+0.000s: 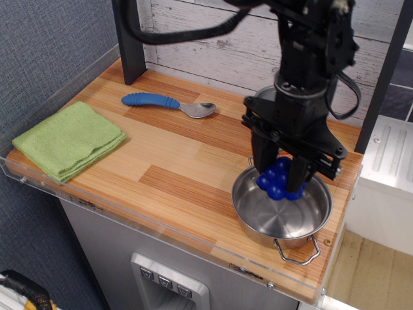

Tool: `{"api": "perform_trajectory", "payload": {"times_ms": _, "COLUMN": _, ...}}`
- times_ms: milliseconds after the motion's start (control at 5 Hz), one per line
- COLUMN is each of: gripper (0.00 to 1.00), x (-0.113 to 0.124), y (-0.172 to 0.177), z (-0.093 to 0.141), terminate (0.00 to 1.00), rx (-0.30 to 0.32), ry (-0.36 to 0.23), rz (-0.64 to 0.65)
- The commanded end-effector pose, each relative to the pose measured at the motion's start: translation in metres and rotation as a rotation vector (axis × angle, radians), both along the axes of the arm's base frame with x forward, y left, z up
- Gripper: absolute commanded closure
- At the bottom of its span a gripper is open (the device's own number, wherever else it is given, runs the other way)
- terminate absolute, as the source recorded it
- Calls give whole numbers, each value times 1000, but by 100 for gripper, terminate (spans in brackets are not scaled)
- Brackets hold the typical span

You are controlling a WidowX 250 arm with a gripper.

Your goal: Put the grapes in the pot

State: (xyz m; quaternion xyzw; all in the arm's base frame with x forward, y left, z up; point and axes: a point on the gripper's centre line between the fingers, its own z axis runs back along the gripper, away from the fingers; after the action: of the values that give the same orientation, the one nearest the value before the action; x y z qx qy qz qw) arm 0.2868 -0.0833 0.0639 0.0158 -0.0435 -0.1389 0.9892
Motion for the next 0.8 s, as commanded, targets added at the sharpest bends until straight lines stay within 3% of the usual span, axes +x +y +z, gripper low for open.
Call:
{"api": "perform_trajectory", "payload": {"times_ms": 0, "gripper": 100, "x": -20, "y": 3, "z": -3, "terminate": 0, "rx": 14, "ry": -31, "rz": 28}}
{"api": "perform_trajectory", "payload": {"times_ms": 200, "gripper": 100, "x": -20, "y": 2, "z": -11, "terminate": 0, "rx": 14, "ry": -16, "rz": 30}}
{"api": "perform_trajectory", "payload": {"times_ms": 400, "gripper": 0, "x": -21, "y": -1, "z": -11, "terminate": 0, "rx": 22, "ry": -18, "rz": 14}}
{"api": "perform_trajectory", "payload": {"times_ms": 600, "gripper": 0, "x": -20, "y": -1, "z": -14, "terminate": 0, "rx": 21, "ry": 3, "rz": 7}}
